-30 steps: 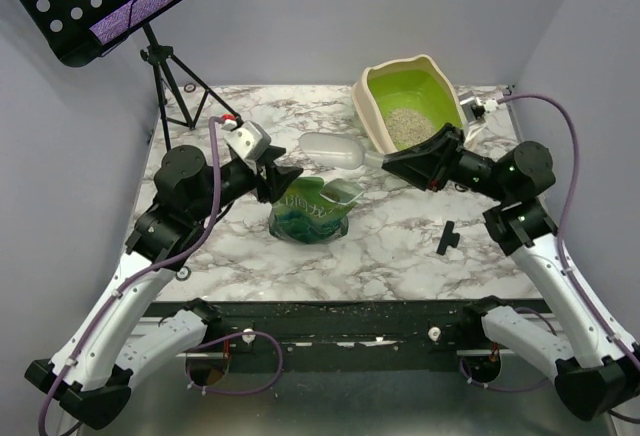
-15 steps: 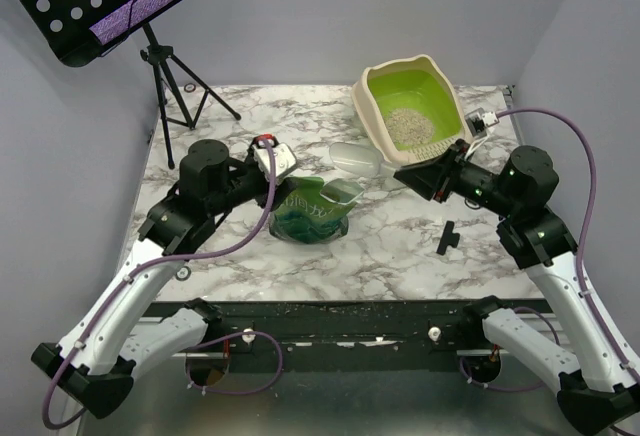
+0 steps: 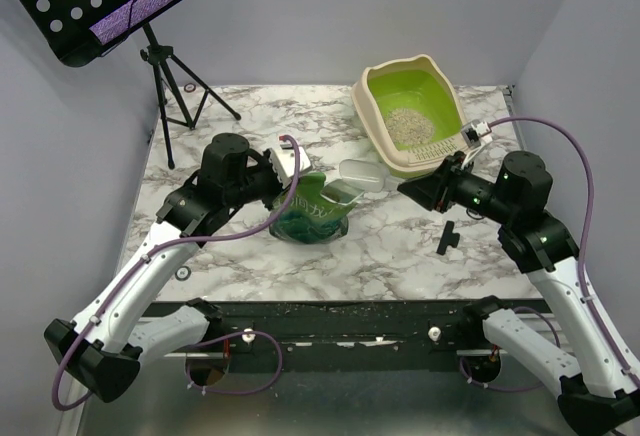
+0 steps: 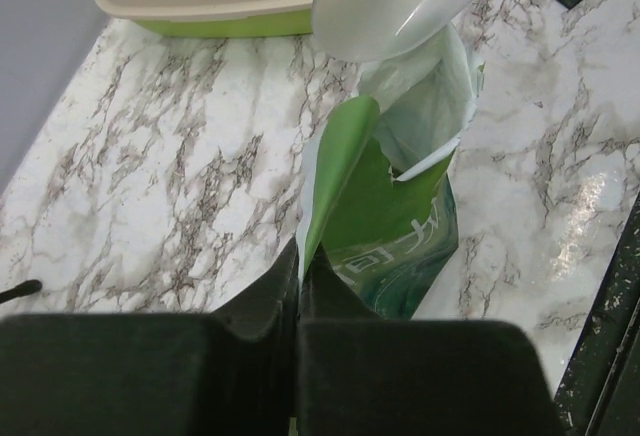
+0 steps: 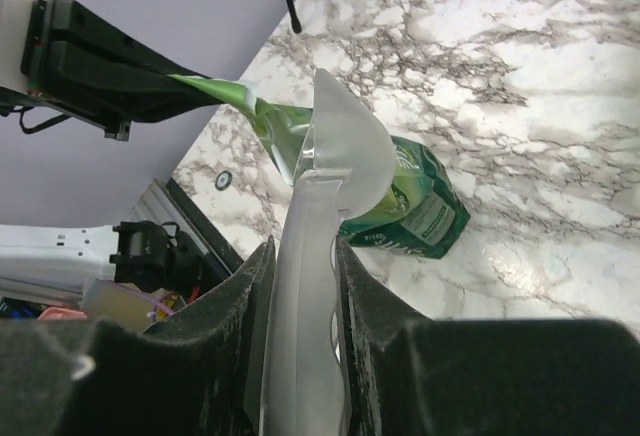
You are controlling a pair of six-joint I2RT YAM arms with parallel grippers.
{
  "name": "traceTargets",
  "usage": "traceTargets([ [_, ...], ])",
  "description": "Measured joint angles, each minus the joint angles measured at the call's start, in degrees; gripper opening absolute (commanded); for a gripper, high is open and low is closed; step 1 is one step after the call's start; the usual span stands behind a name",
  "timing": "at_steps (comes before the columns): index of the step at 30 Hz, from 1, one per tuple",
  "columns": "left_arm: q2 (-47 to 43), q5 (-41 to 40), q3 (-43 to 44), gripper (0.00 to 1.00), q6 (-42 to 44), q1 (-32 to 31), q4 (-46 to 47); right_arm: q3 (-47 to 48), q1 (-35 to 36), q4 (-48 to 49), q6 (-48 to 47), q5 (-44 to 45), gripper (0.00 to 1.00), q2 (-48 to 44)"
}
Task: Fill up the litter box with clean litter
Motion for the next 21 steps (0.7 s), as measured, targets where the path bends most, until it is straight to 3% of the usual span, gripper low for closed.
traceTargets([
  [21,-6.8,-7.7,-6.8,0.00,-2.2,-4.7,5.0,7.4,2.1,-11.7,-6.5,-0.3,0.01,6.8],
])
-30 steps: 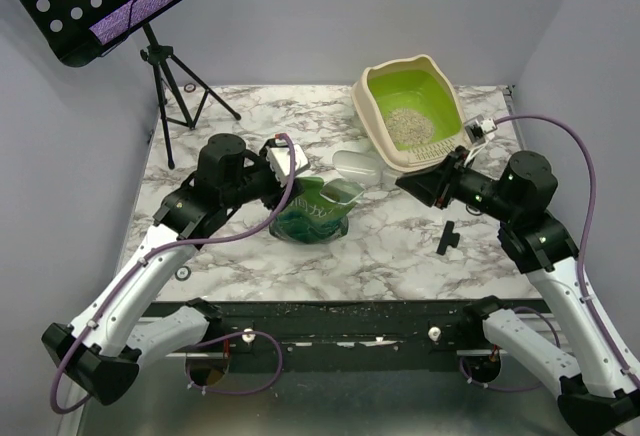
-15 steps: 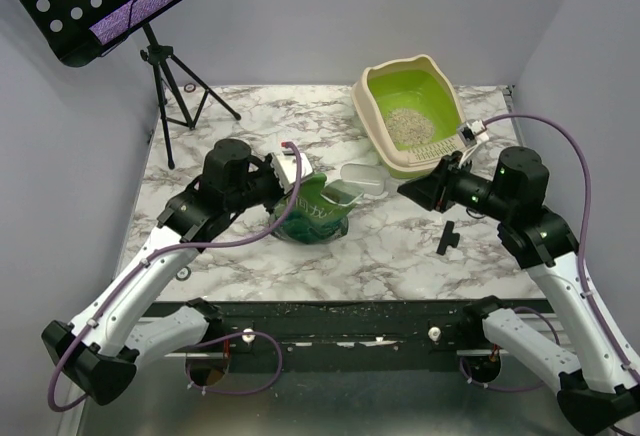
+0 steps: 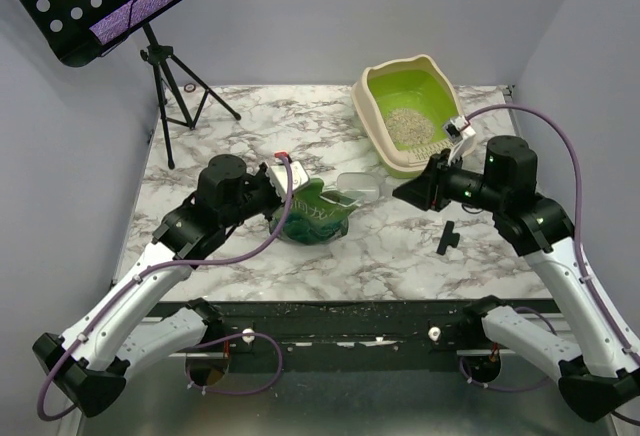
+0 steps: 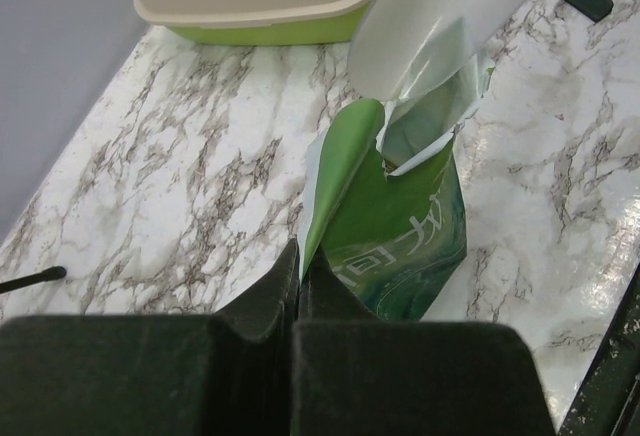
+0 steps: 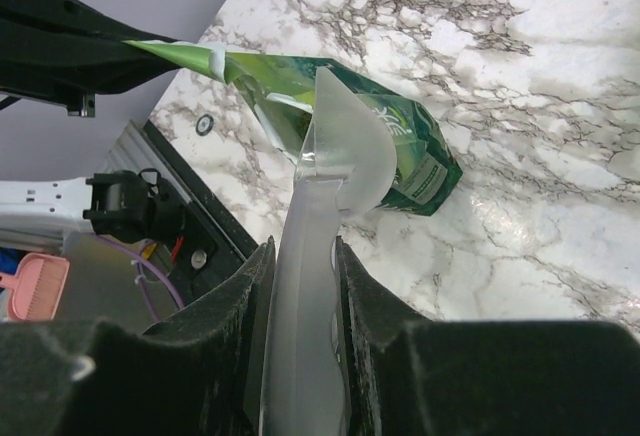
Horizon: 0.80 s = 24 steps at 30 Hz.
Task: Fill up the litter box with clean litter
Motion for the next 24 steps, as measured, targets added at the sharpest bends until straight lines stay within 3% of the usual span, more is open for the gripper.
traceTargets([
  [24,-2.0,-3.9,-2.5,0.00,-0.9,-2.1,2.8,4.5,1.7,-7.4,-3.0,0.4,0.01,0.4],
])
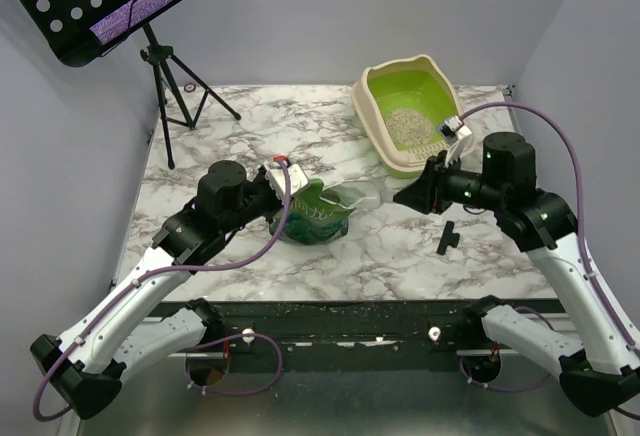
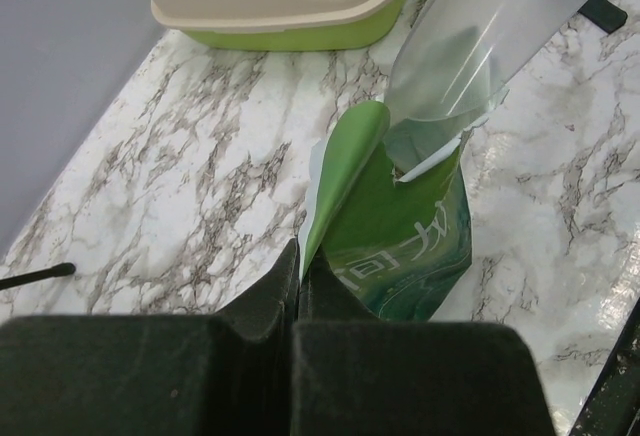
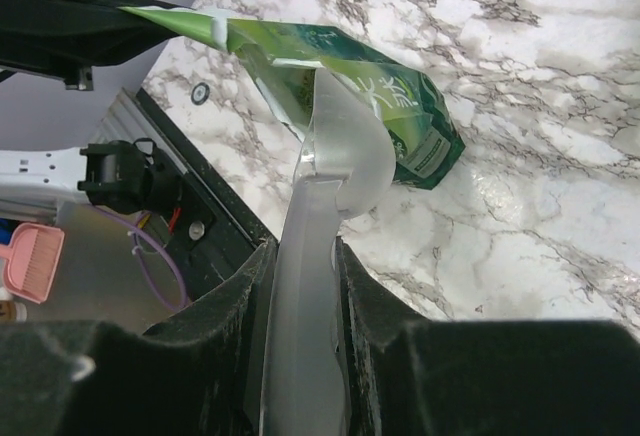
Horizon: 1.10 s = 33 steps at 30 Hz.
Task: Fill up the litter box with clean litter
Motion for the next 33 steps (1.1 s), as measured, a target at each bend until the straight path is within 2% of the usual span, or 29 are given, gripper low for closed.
traceTargets([
  [6,0.0,0.0,-1.2,0.00,-1.9,-0.7,3.0,1.2,2.0,0.2,-1.2,1.0,0.01,6.4],
  [13,0.2,-2.2,-3.0,0.00,-3.9,-3.1,6.0,4.6,7.7,0.5,-2.2,3.7,0.01,14.6],
  [21,0.5,-6.5,-4.9,0.00,-4.5,-9.2,8.5,6.2,9.4,0.2,-0.3,5.6,0.01,26.4],
  [26,0.1,-9.7,-6.7,0.00,-4.2,-12.5,10.3,6.2,9.5,0.3,1.5,6.6,0.01,29.8],
  [33,-0.2,-12.7,-7.4,0.00,-4.1,-13.8,11.5,1.3,9.6,8.8,6.4,3.6,0.01,32.2],
])
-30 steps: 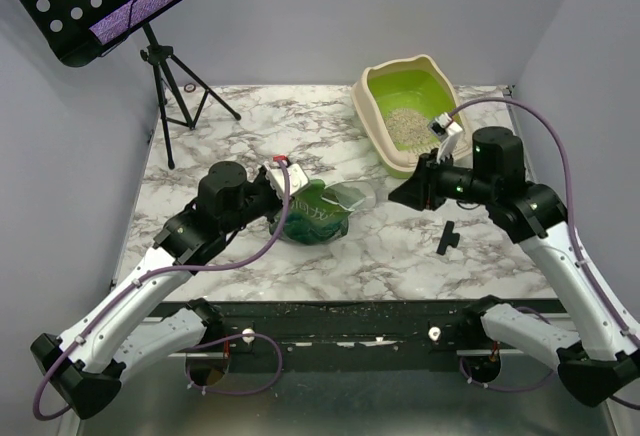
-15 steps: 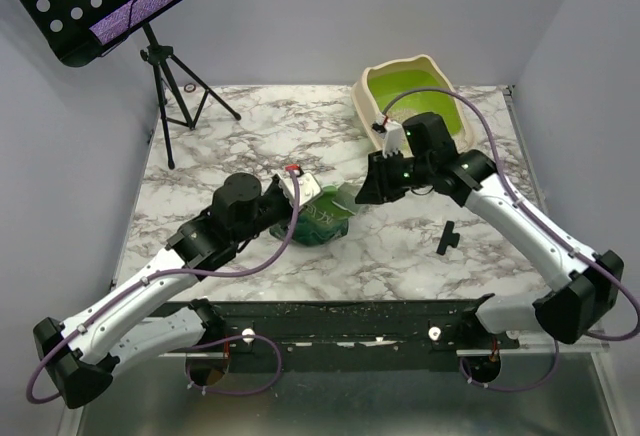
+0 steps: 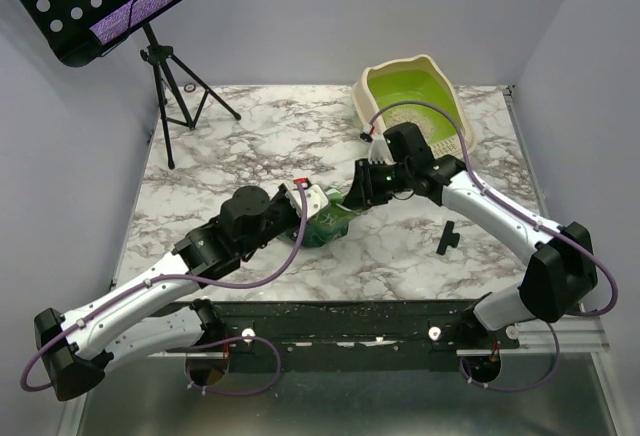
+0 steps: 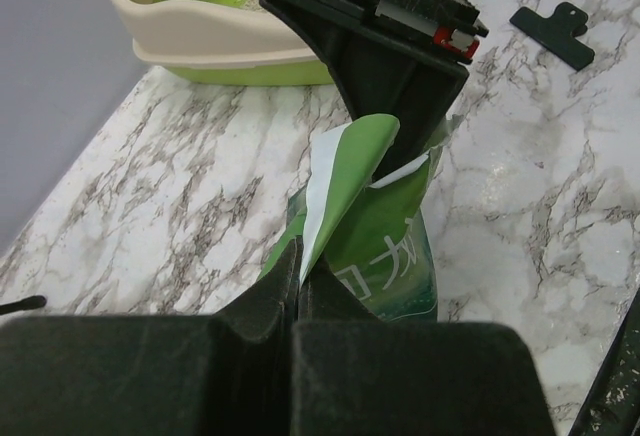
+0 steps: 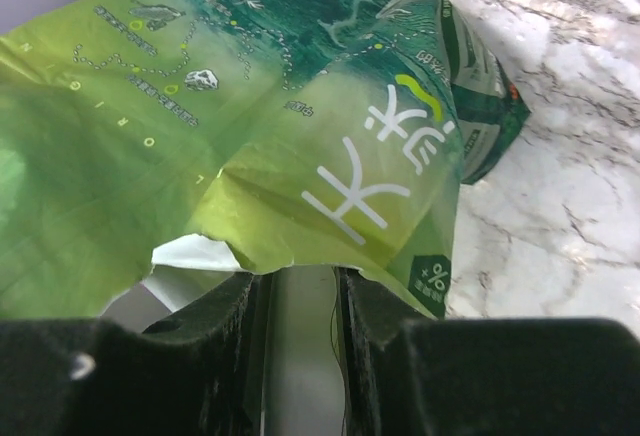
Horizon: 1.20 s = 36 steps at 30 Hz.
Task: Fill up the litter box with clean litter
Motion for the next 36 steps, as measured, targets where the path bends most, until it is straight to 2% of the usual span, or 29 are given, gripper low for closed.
traceTargets([
  [6,0.0,-0.9,-0.3,0.00,0.3,-1.1,0.2,-8.3,-0.7,12.0,5.0,-4.8,0.01,-1.1],
  [11,0.0,-1.7,-0.4,0.00,0.9,-1.9,-0.3,-16.9,-1.5,26.0,10.2,-10.3,0.01,-2.3],
  [15,-0.4,-4.0,-0.5,0.00,2.3,-2.0,-1.1,-22.4,-1.6,40.3,17.1,-15.5,0.01,0.6],
  [19,-1.3,-7.2,-0.5,0.00,4.1,-2.2,-2.4,-23.1,-0.4,49.4,21.8,-17.1,0.01,4.4],
  [23,-4.2,-11.2,-0.6,0.00,6.0,-1.7,-5.0,-20.7,2.4,53.5,24.9,-17.0,0.01,7.9],
  [29,-8.0,-14.1,-1.4,0.00,7.7,2.6,-7.5,-14.4,6.0,56.6,29.0,-16.0,0.01,13.9],
  [36,-4.0,-15.3,-0.1,0.00,7.5,3.8,-7.7,-13.4,6.4,58.0,31.5,-16.0,0.01,15.4],
])
